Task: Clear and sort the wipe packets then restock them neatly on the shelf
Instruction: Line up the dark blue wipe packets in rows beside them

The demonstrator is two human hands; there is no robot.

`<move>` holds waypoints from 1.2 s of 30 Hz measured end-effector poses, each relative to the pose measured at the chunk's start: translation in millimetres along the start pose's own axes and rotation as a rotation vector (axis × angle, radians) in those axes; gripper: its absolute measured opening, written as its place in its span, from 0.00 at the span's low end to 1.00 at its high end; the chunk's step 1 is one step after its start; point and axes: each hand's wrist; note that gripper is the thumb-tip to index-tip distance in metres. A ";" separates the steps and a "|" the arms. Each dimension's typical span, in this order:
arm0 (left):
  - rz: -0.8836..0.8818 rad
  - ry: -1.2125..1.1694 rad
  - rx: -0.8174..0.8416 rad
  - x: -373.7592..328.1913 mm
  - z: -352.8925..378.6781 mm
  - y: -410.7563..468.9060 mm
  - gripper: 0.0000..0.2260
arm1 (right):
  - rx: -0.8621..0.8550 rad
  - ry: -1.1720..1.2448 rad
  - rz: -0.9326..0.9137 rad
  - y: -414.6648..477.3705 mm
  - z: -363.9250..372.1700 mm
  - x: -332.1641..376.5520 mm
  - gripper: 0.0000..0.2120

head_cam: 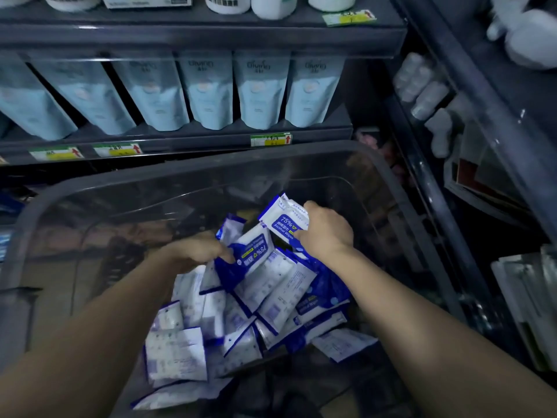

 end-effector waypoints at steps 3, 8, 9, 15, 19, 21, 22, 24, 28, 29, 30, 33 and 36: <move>-0.037 0.352 -0.240 5.1 -0.4 1.0 0.27 | 0.058 -0.017 -0.006 0.0 6.8 1.9 0.13; 0.012 0.362 -0.461 15.2 22.1 -11.2 0.49 | 0.103 -0.016 -0.001 -1.1 12.3 2.1 0.13; 0.015 0.410 -0.482 14.7 27.4 -12.0 0.49 | 0.104 -0.016 0.003 -0.9 11.8 1.8 0.13; 0.262 0.817 -0.316 13.0 45.7 -6.0 0.33 | 0.110 -0.006 0.020 -1.4 10.5 -0.6 0.13; 0.256 0.624 -0.181 7.0 30.2 -0.2 0.22 | 0.118 0.008 0.035 -3.4 10.2 -2.2 0.13; 0.302 0.791 -0.151 2.4 23.9 -1.8 0.16 | 0.118 0.012 0.039 -3.9 10.4 -2.5 0.13; 0.351 1.004 -0.133 -2.4 25.2 -4.3 0.14 | 0.117 0.011 0.040 -4.2 10.4 -2.8 0.13; 0.467 1.468 -0.099 -15.4 33.4 -5.8 0.12 | 0.115 0.007 0.042 -5.0 10.4 -3.5 0.13; 0.818 1.781 -0.011 -17.2 59.4 5.8 0.10 | 0.117 0.017 0.050 -7.8 9.0 -4.5 0.15; 0.884 1.762 -0.006 -14.6 61.9 9.1 0.10 | 0.119 0.022 0.053 -8.5 8.5 -5.1 0.16; 0.927 1.774 0.009 -11.8 61.8 12.8 0.12 | 0.121 0.027 0.056 -8.9 8.3 -5.8 0.16; 0.687 1.863 0.072 -2.4 55.1 25.4 0.21 | 0.132 0.045 0.066 -9.4 9.4 -9.0 0.16; 0.576 1.800 0.018 -8.9 54.5 24.3 0.20 | 0.144 0.047 0.063 -10.1 9.8 -9.7 0.15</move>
Point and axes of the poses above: each hand's wrist, its own y-axis towards the middle knuckle, its own z-axis out of the palm, x = y × z, and after that the axes turned 11 degrees about -y, right-handed
